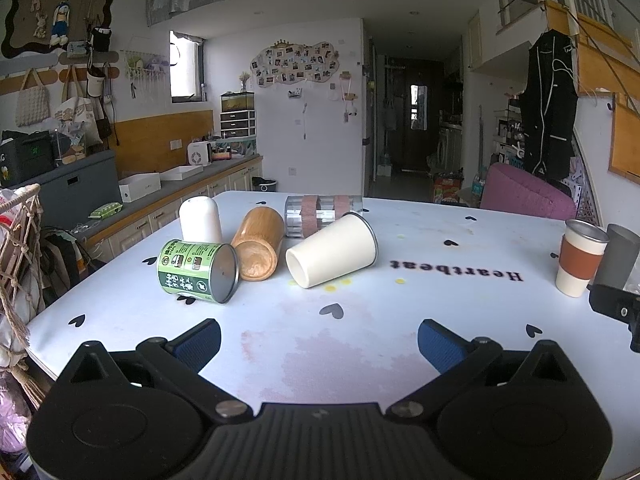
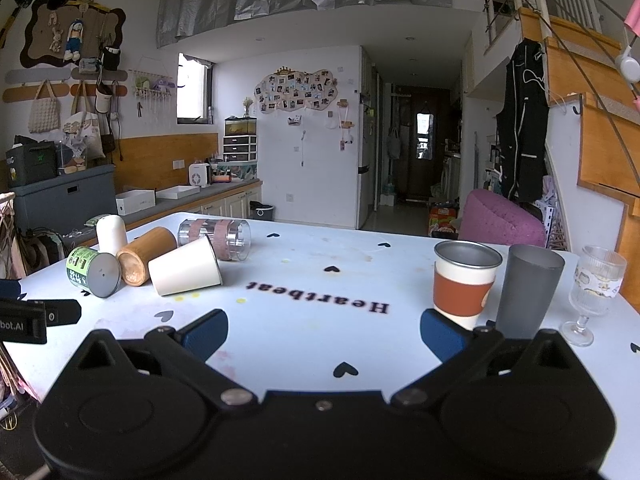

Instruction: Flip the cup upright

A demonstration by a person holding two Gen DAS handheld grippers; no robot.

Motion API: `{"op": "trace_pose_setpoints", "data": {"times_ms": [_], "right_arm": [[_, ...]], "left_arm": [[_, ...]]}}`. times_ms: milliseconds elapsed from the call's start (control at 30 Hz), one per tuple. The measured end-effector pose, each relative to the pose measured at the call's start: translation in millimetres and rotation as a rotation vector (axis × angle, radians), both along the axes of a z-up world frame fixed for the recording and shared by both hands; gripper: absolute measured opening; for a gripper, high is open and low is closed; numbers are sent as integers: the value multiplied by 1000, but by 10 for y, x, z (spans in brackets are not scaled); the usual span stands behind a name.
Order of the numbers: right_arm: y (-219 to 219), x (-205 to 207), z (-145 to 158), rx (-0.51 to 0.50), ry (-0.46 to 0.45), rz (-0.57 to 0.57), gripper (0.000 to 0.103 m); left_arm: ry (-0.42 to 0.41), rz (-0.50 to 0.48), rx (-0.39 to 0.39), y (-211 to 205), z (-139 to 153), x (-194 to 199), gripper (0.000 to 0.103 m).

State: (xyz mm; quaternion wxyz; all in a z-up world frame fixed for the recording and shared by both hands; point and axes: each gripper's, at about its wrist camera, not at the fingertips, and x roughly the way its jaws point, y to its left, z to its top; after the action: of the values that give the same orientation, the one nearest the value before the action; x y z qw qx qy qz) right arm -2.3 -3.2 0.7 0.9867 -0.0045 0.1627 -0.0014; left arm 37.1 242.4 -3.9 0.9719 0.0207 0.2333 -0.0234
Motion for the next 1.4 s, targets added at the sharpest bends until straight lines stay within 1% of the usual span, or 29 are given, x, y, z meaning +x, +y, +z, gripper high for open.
{"op": "trace_pose_setpoints", "data": {"times_ms": [1400], "right_arm": [[-18,-31,-6,2,-2,-4,103]], "left_arm": [[-5,0,-4,1,5,8,103]]}}
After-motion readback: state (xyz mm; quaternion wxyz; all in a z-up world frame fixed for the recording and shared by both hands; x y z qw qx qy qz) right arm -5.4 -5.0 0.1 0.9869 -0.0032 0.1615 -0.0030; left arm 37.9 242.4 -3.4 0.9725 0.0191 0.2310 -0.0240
